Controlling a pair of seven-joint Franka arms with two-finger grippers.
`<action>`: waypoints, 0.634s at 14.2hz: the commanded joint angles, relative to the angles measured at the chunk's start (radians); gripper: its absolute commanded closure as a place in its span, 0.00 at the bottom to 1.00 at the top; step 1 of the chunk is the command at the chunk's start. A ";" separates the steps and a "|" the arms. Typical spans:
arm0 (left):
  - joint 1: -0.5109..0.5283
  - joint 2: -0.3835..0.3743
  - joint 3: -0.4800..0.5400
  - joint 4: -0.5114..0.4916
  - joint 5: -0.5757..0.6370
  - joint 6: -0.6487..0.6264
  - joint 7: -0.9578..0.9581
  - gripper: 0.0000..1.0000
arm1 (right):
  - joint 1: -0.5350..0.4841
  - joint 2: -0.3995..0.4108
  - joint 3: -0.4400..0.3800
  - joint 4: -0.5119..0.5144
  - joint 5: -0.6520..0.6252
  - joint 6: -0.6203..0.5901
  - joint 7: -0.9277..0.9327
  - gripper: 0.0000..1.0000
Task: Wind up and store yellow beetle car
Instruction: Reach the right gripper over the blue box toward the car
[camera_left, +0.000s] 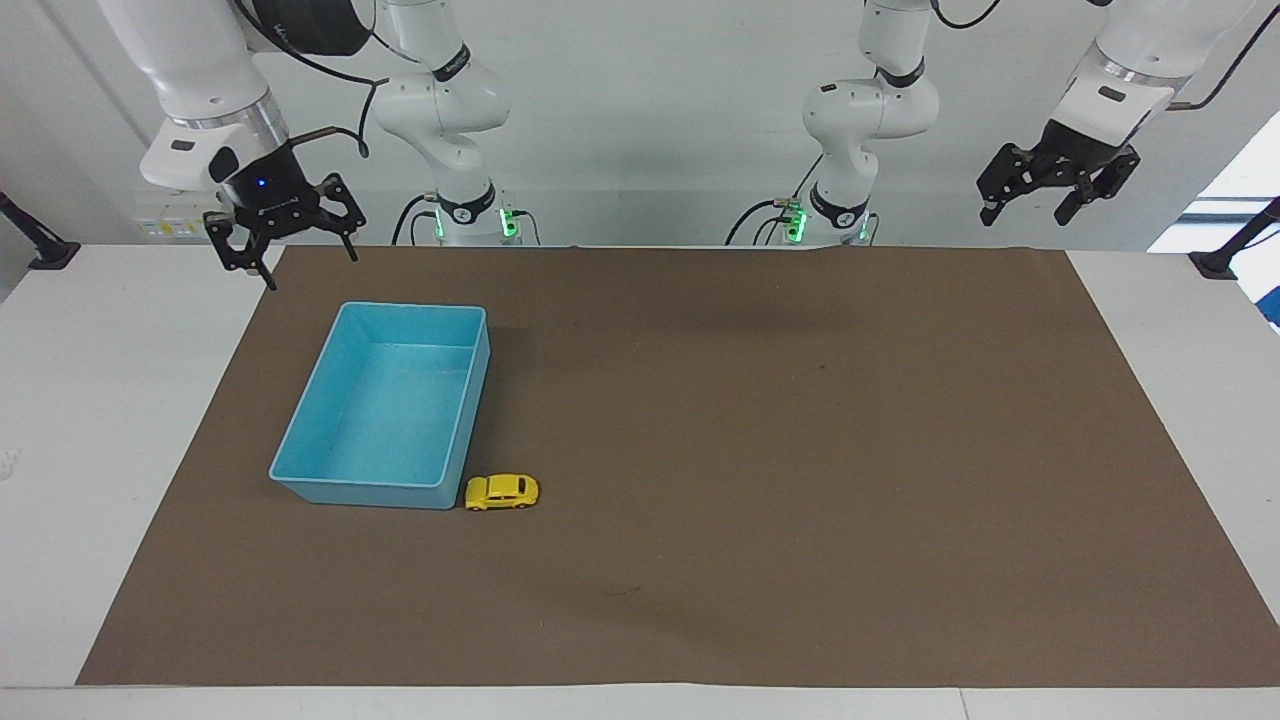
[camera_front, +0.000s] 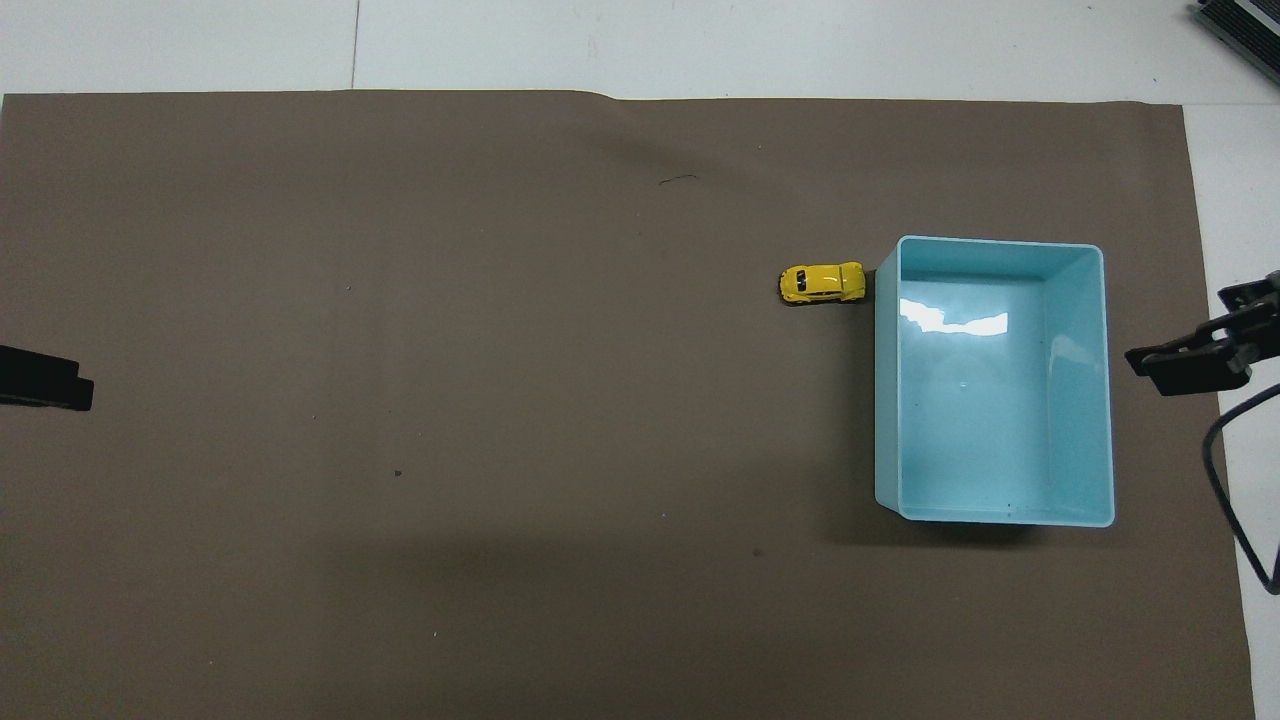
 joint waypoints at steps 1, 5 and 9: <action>0.015 -0.017 -0.011 -0.035 -0.017 0.023 -0.009 0.00 | -0.006 0.031 0.005 -0.011 0.007 0.039 -0.176 0.00; 0.016 -0.013 -0.011 -0.024 -0.019 0.016 -0.009 0.00 | 0.017 0.088 0.005 -0.002 -0.004 0.096 -0.330 0.00; 0.022 -0.013 -0.006 -0.024 -0.019 0.013 -0.012 0.00 | 0.043 0.161 0.005 0.018 -0.002 0.152 -0.365 0.00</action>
